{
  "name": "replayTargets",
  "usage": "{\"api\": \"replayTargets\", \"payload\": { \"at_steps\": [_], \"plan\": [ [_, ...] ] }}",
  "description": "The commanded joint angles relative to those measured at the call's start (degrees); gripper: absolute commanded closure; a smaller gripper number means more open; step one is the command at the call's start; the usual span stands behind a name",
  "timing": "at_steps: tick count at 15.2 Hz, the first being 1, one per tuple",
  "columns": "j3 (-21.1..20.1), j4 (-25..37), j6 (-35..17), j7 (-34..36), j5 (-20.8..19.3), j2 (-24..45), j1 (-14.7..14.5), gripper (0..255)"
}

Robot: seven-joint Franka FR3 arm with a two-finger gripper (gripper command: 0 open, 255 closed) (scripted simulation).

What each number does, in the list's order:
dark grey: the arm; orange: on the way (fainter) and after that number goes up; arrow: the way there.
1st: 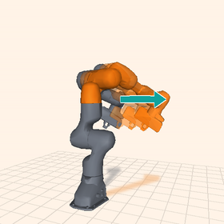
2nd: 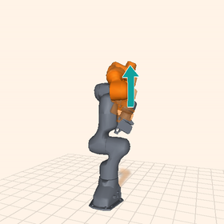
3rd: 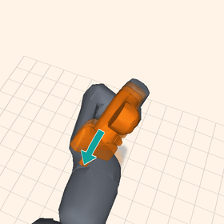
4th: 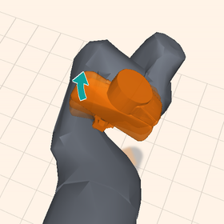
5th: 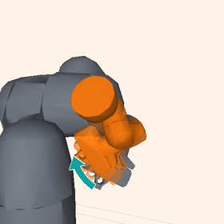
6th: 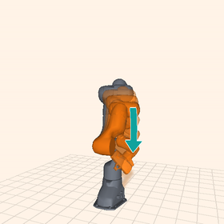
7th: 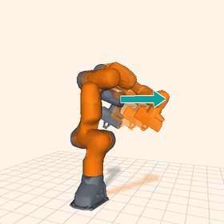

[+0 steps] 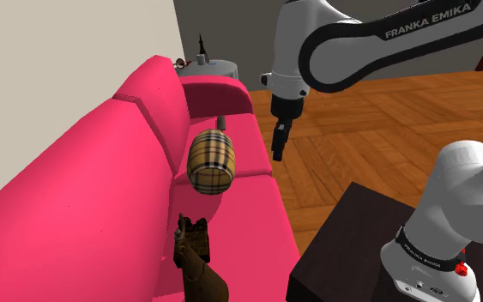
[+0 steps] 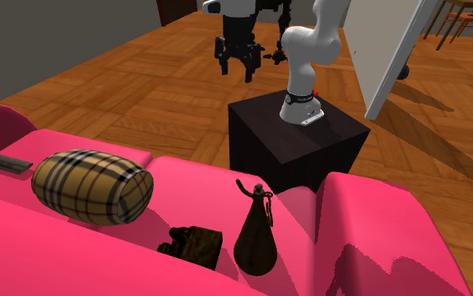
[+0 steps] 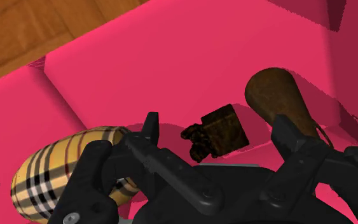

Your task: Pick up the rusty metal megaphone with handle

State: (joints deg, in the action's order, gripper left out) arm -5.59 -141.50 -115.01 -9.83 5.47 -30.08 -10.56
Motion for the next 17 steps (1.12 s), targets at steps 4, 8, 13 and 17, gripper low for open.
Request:
{"api": "replayTargets", "payload": {
  "at_steps": [4,8,13,17],
  "plan": [
    [-2.01,0.43,-8.57,-2.74,2.08,7.91,-3.1,0],
    [-3.71,1.44,-14.93,-5.01,3.47,14.48,-5.42,0],
    [-5.99,3.88,-22.07,-7.74,4.63,23.03,-8.07,0],
    [-7.88,6.65,-27.07,-9.65,4.84,29.99,-10.01,0]
  ]
}}
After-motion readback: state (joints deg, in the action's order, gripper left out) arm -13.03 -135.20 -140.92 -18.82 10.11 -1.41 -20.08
